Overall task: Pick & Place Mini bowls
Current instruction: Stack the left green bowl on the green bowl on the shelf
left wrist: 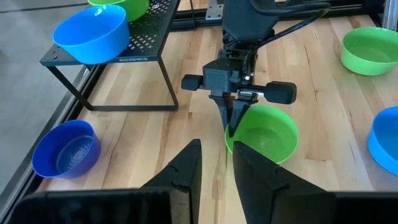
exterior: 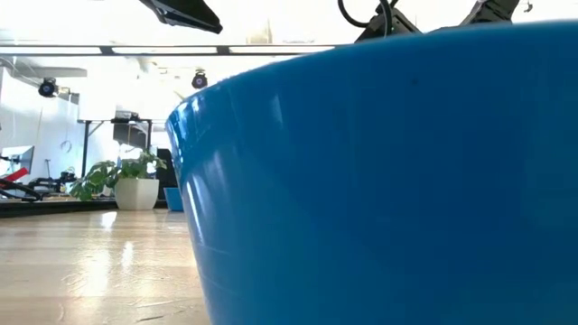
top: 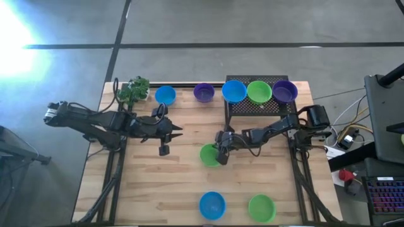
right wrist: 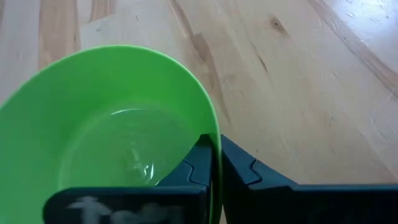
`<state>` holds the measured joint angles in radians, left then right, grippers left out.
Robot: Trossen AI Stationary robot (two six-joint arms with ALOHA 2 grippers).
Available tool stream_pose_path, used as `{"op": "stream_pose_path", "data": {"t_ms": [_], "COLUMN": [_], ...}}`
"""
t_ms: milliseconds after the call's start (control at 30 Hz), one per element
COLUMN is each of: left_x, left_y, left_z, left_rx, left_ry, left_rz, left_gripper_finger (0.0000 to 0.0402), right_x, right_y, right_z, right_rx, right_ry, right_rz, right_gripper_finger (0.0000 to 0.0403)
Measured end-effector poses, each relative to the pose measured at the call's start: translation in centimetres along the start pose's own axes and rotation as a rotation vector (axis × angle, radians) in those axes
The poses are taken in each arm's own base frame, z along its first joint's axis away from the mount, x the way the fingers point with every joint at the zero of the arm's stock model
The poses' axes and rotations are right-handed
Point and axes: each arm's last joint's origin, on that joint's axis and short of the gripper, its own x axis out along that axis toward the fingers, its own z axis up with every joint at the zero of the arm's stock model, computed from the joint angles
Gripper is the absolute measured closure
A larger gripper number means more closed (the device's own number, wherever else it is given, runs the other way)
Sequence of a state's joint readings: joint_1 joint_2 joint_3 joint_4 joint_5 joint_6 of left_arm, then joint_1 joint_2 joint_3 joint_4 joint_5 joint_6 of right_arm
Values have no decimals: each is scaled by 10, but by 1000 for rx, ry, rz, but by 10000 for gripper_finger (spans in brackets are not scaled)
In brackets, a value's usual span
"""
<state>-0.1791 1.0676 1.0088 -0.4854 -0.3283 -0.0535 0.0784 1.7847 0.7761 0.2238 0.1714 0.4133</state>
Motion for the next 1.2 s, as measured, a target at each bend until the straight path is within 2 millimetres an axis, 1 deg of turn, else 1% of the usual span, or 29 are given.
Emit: {"op": "stream_pose_path", "data": {"t_ms": [300,633,767,867,1000,1200], "left_x": [0,0,0,0,0,0], "left_y": [0,0,0,0,0,0], "left_z": [0,0,0,0,0,0], "left_rx": [1,0,1,1,1,12], "left_ry": [0,-1,-1,-1,-1,0], "left_rz": [3,3,3,3,3,3], "left_gripper_finger": [317,317,317,317,317,317], "right_x": [0,-1,-3,-5,-11,-22], "right_y": [3,11,16,19,25,32], "right_z": [8,28,41,50,67,87], "right_rx": [-30,-54,-75,-107,-145,-204], "right_ry": [-16,-72,-78,-49,-18,56], "right_rz": [-6,13,9,-43,-68,-90], "right_gripper_finger": [394,395,395,395,395,395]}}
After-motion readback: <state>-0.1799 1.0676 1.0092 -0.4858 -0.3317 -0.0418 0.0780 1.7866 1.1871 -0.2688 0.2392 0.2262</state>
